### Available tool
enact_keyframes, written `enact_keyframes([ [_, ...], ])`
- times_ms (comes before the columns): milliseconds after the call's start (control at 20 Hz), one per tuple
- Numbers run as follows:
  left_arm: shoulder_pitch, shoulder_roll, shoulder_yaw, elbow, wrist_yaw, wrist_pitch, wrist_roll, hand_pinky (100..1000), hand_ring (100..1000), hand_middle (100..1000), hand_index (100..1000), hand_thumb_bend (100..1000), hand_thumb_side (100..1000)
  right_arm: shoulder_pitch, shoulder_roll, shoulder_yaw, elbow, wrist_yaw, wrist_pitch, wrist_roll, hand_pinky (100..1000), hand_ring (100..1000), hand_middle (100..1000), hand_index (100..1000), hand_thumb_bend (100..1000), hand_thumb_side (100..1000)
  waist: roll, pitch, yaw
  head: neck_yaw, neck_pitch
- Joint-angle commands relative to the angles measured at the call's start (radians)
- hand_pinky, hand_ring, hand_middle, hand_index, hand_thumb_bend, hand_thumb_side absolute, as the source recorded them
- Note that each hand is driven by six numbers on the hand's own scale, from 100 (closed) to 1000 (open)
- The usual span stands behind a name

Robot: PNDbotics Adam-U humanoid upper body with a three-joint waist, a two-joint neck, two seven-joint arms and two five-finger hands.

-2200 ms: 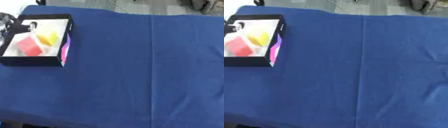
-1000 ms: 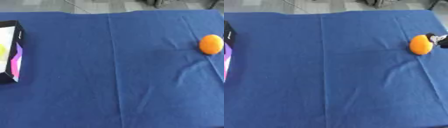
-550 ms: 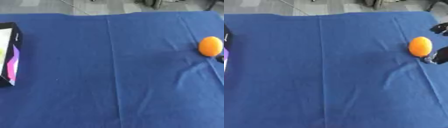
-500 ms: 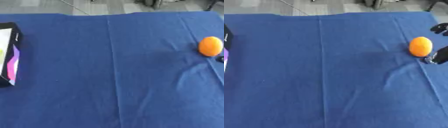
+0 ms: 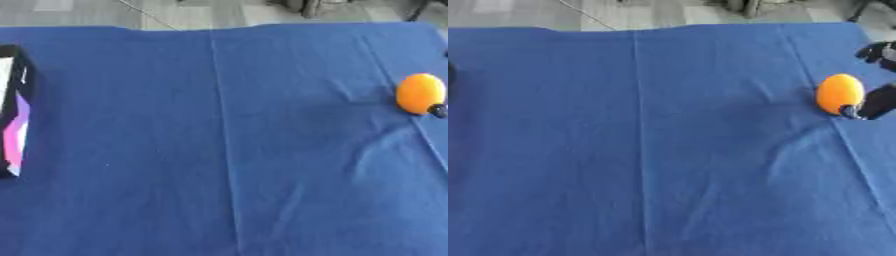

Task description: Pick up the objects with one hand, pass them to the other hand, and then place them into the box on the other side of the table.

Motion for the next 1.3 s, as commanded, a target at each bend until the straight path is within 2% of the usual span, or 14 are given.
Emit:
enact_keyframes([
  [50,-0.02,0.012,0.0,-0.017,-0.007,-0.005,-0.009,788,750,778,918,208,868,-0.015,-0.02,-0.012,0.02,-0.032,0.015,-0.041,894,908,873,930,425,100,0.001,-0.01,0.008,-0.035,-0.021],
  [400,-0.039,0.011,-0.008,-0.017,-0.012,-0.013,-0.02,789,751,779,918,203,872,-0.027,-0.005,-0.006,0.08,-0.049,0.035,-0.1,890,902,865,924,420,100,0.001,0.023,0.057,-0.06,-0.049],
  [750,-0.052,0.006,-0.013,-0.017,-0.015,-0.018,-0.028,789,751,778,914,197,876,-0.045,0.006,-0.011,0.165,0.011,0.093,-0.164,882,888,862,915,386,100,0.004,0.048,0.102,-0.066,-0.069],
  [1000,-0.034,0.01,-0.011,-0.017,-0.019,-0.014,-0.023,789,751,778,911,195,881,-0.051,-0.014,-0.043,0.179,0.003,0.14,-0.227,876,884,860,916,387,100,0.006,0.052,0.101,-0.064,-0.065],
  [1300,-0.027,0.012,-0.012,-0.017,-0.025,-0.005,-0.025,790,752,780,910,191,885,-0.047,-0.036,-0.083,0.157,-0.081,0.135,-0.294,863,875,852,910,377,100,0.01,0.053,0.093,-0.065,-0.065],
])
